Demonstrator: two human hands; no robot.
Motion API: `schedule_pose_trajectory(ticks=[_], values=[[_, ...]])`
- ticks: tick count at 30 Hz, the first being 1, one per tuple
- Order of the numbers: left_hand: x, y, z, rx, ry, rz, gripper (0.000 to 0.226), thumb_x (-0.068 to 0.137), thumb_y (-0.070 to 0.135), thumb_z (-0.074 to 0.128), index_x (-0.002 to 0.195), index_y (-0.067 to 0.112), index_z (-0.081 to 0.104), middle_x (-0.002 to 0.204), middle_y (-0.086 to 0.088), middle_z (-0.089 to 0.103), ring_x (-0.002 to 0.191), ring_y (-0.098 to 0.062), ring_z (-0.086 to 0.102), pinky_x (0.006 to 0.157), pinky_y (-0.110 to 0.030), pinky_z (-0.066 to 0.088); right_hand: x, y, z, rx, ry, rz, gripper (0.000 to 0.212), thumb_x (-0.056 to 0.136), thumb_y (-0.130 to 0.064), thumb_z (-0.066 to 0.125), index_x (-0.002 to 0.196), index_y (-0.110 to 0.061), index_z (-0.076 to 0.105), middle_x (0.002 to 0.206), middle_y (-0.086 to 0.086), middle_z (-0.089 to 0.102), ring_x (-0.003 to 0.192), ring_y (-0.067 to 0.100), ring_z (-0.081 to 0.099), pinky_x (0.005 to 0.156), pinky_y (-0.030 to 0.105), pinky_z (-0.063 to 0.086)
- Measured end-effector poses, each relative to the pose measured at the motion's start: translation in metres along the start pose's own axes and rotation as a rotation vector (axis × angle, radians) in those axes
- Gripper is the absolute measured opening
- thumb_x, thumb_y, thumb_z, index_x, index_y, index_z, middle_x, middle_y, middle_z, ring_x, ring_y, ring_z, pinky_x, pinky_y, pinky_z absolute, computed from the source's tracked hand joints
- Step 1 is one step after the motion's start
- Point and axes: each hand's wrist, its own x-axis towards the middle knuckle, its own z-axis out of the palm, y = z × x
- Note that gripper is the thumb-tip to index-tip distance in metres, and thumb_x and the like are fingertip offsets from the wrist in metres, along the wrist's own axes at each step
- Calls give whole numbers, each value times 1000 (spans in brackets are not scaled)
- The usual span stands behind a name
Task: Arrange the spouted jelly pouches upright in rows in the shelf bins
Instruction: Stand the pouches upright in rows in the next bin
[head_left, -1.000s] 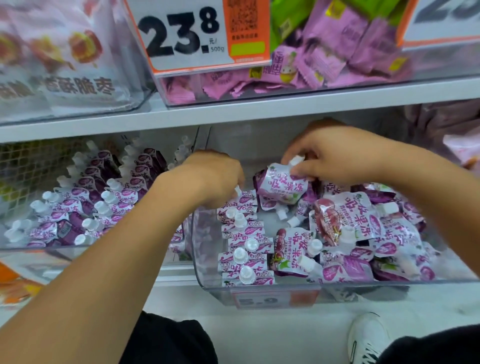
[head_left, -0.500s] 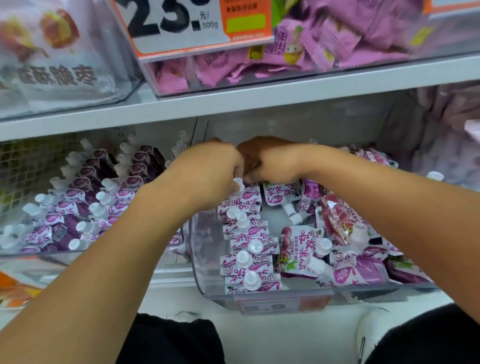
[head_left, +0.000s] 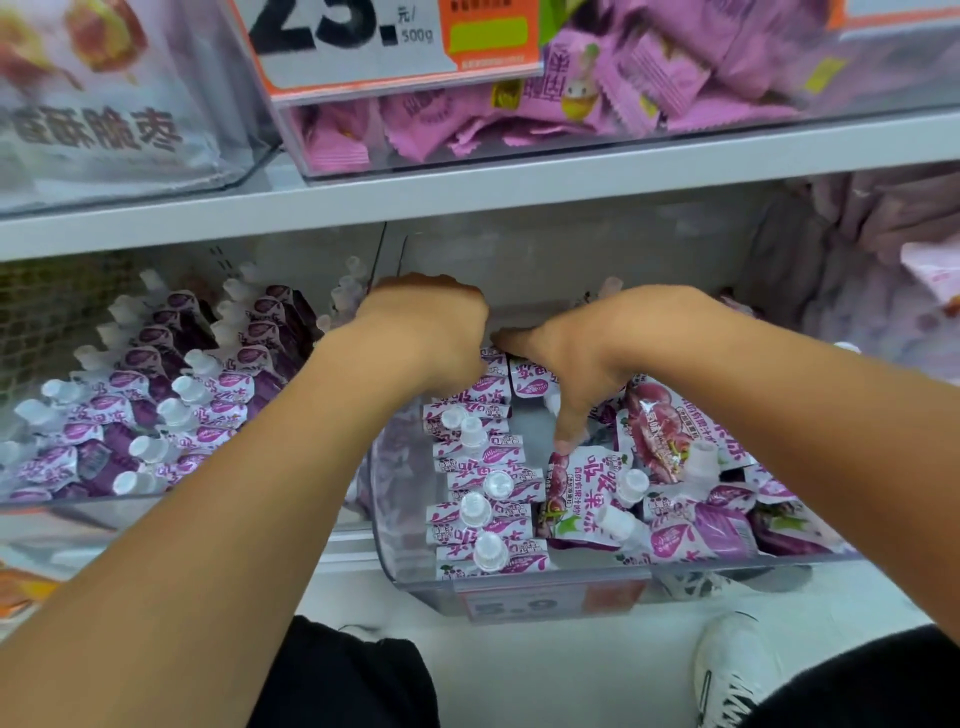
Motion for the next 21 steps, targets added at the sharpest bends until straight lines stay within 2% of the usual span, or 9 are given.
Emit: schedule_pose_trajectory(ticks=[2, 4, 5, 7, 9, 11, 13, 16, 21], values=[[0, 2, 3, 5, 42, -39, 16, 84, 34, 57, 89, 21, 65, 80, -1, 61, 71, -23, 60, 62, -29, 43, -2, -2, 3, 22, 25, 48, 113, 59, -67, 78, 148, -19, 29, 145, 0, 47, 126, 29, 50, 104, 53, 40], [0, 4, 5, 5, 76, -85, 19, 85, 34, 57, 76, 17, 59, 72, -1, 57, 60, -20, 53, 56, -24, 35, -2, -3, 8, 57, 126, 54, 73, 66, -57, 78, 121, -14, 57, 109, 2, 65, 93, 24, 64, 83, 39, 54], [0, 6, 5, 5, 91, -109, 23, 85, 34, 58, 72, 15, 56, 68, -1, 54, 56, -18, 48, 52, -22, 31, -1, -3, 10, 68, 207, 49, 52, 69, -50, 77, 103, -13, 63, 91, 3, 66, 76, 21, 63, 68, 33, 55], [0, 8, 6, -1, 114, -141, 20, 85, 29, 59, 71, 15, 55, 66, -2, 50, 52, -16, 43, 50, -22, 28, 0, -1, 9, 81, 308, 33, 31, 73, -39, 74, 81, -11, 64, 73, 4, 62, 61, 18, 58, 52, 26, 47], [2, 8, 7, 8, 113, -153, 18, 85, 23, 60, 70, 15, 54, 66, -2, 49, 52, -16, 42, 55, -26, 34, 0, 1, 5, 121, 359, 32, 25, 76, -30, 73, 71, -11, 60, 67, 5, 59, 57, 20, 57, 50, 25, 42], [3, 6, 7, 29, 87, -142, 19, 86, 21, 60, 69, 14, 54, 66, -2, 50, 53, -17, 44, 59, -29, 38, 0, 7, -3, 196, 457, 46, 21, 87, -21, 63, 70, -10, 56, 69, 7, 56, 56, 21, 54, 54, 28, 44], [4, 4, 5, 29, 57, -124, 14, 88, 22, 60, 76, 14, 61, 67, -2, 53, 55, -18, 47, 59, -30, 40, 1, 16, -10, 212, 574, 83, 8, 91, -9, 56, 90, -7, 63, 85, 11, 60, 64, 23, 58, 62, 33, 51], [2, 5, 5, 41, 47, -112, 17, 89, 19, 57, 73, 13, 58, 67, -2, 54, 56, -18, 49, 57, -29, 39, 12, 22, -9, 260, 700, 117, 30, 90, 3, 52, 114, -10, 62, 103, 14, 59, 78, 29, 61, 70, 36, 52], [1, 6, 5, 37, 92, -143, 10, 88, 16, 55, 80, 13, 50, 67, -3, 48, 56, -19, 46, 59, -31, 40, 30, 4, -13, 621, 784, -80, 27, 86, -1, 64, 101, -23, 70, 104, 7, 66, 88, 23, 66, 80, 28, 53]])
